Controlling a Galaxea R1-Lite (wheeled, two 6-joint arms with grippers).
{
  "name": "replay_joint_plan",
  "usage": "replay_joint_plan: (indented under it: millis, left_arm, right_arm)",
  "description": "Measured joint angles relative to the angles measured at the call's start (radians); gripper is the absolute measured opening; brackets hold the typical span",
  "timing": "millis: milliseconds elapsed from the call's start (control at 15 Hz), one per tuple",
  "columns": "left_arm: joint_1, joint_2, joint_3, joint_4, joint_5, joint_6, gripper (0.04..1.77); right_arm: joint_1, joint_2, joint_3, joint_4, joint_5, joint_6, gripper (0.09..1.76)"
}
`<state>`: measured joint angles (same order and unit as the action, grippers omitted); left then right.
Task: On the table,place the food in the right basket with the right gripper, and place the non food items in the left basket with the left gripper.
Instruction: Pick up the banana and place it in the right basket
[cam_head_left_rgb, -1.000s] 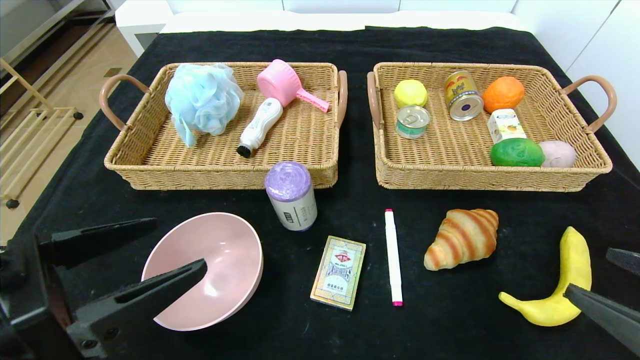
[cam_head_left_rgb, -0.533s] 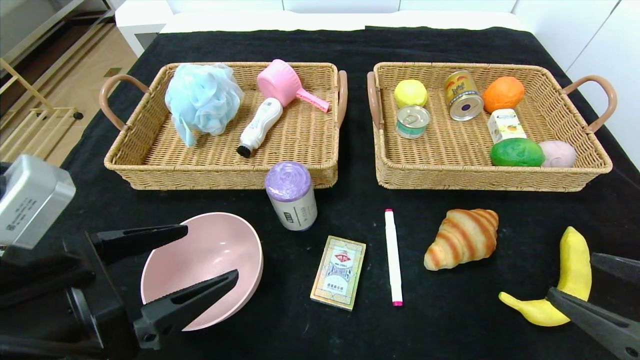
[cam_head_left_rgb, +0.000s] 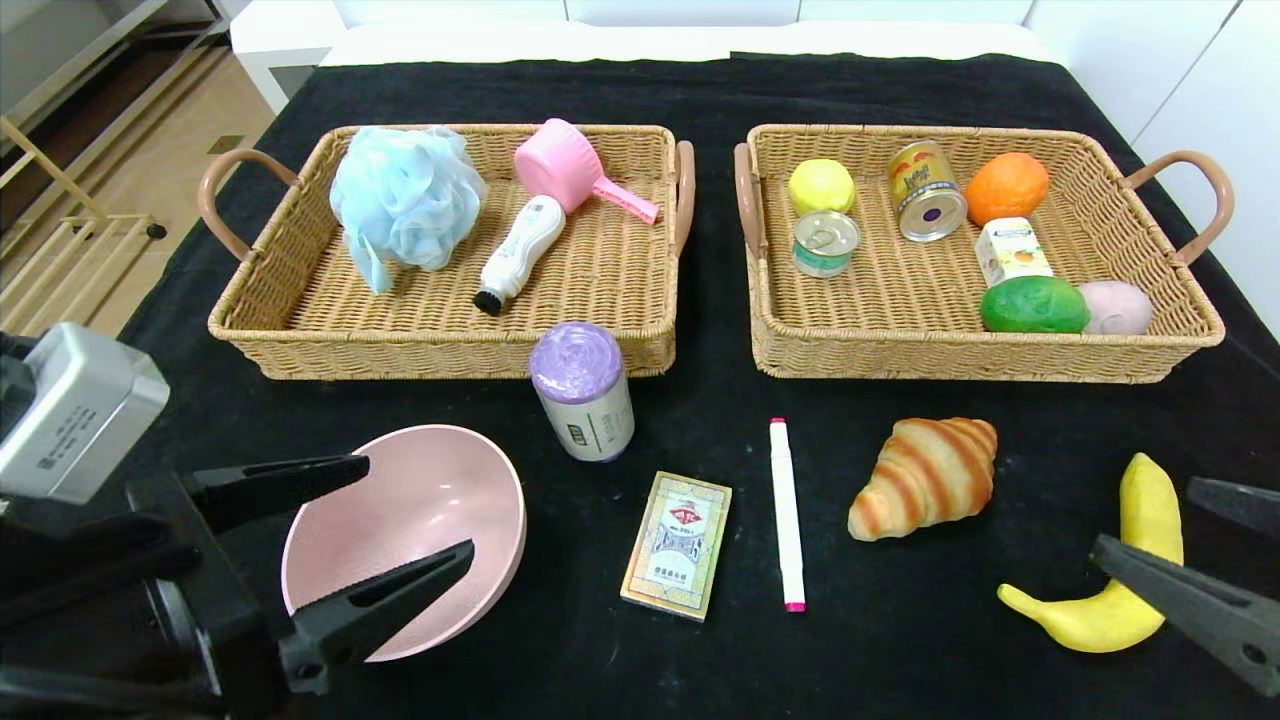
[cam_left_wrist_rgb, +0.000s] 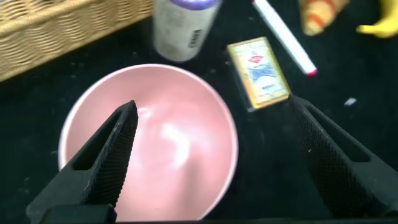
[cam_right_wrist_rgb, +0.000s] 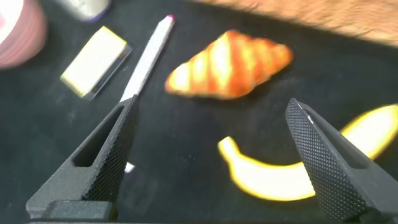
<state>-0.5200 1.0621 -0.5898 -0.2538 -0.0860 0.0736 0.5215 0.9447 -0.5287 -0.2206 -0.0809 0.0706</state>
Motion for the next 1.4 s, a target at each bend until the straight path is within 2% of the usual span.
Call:
replay_joint_plan:
  millis: [133, 267, 400, 533, 667, 933, 1267, 1400]
  left_arm:
    - [0.0, 0.008, -0.009, -0.014, 0.041, -0.001, 1.72]
    - [0.0, 0.009, -0.013, -0.014, 0.045, -0.002, 1.72]
    - [0.0, 0.008, -0.013, -0.014, 0.045, -0.002, 1.72]
    - [0.0, 0.004, -0.014, -0.014, 0.045, -0.002, 1.72]
    - [0.0, 0.0, -0.016, -0.014, 0.045, -0.001, 1.72]
    - [0.0, -0.006, -0.016, -0.014, 0.045, 0.0, 1.72]
    - [-0.002, -0.01, -0.027, -0.012, 0.044, 0.001, 1.72]
    - [-0.003, -0.013, -0.028, -0.013, 0.044, 0.001, 1.72]
  right_arm:
    - [-0.033, 0.02, -0.067, 0.094, -0.094, 0.032, 1.71]
    - [-0.053, 0.034, -0.157, 0.303, -0.163, 0.099, 1.71]
    - [-0.071, 0.041, -0.245, 0.492, -0.19, 0.146, 1.71]
    - [-0.101, 0.054, -0.28, 0.526, -0.2, 0.184, 1.71]
    - [-0.122, 0.083, -0.3, 0.543, -0.199, 0.297, 1.71]
    - [-0.134, 0.164, -0.37, 0.661, -0.199, 0.475, 1.71]
    - [-0.195, 0.273, -0.421, 0.667, -0.19, 0.607, 1.71]
    - [-0.219, 0.305, -0.426, 0.669, -0.14, 0.641, 1.71]
